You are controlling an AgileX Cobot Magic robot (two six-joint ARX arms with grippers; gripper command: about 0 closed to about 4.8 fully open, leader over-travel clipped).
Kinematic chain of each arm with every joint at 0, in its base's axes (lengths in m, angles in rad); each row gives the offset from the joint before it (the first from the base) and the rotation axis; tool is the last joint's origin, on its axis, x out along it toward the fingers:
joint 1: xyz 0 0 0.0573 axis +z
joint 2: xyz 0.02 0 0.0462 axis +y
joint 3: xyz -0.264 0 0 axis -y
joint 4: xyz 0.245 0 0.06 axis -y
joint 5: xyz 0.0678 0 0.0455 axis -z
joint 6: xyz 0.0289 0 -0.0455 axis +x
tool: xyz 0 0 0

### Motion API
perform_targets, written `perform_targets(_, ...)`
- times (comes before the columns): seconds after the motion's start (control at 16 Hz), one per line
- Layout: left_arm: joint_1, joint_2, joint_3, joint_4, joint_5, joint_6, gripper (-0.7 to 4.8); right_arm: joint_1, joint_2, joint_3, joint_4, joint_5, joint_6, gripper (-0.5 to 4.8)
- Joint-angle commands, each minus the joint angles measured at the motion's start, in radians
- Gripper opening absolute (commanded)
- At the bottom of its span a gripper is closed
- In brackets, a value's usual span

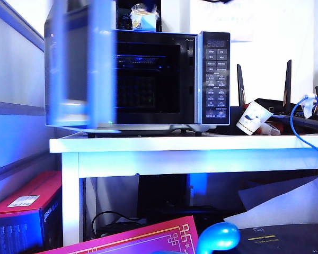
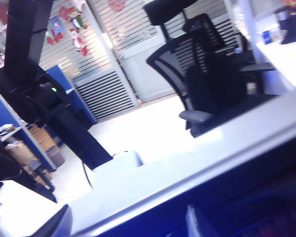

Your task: Open the microwave door, place the box of snacks from the top of the microwave inside, then close the microwave door.

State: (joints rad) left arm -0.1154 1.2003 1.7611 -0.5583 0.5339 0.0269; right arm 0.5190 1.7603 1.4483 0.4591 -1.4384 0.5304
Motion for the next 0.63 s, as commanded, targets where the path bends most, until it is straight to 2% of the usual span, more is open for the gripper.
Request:
perform_targets(0.06,0.0,-0.003,0.005,0.007,0.003,0.003,-0.05,0.133,-0.007,0.004,0.018,0.114,-0.008,3.05)
perform_targets(0.5,0.0,-0.003,0.005,-0.011,0.003,0.003,-0.05,0.327,-0.007,0.004,0.037,0.234,-0.036,3.04)
perform_targets(0.63,0.0,-0.003,0.005,-0.01,0.003,0.003,-0.05,0.338,-0.007,0.004,0.044,0.227,-0.033,3.05)
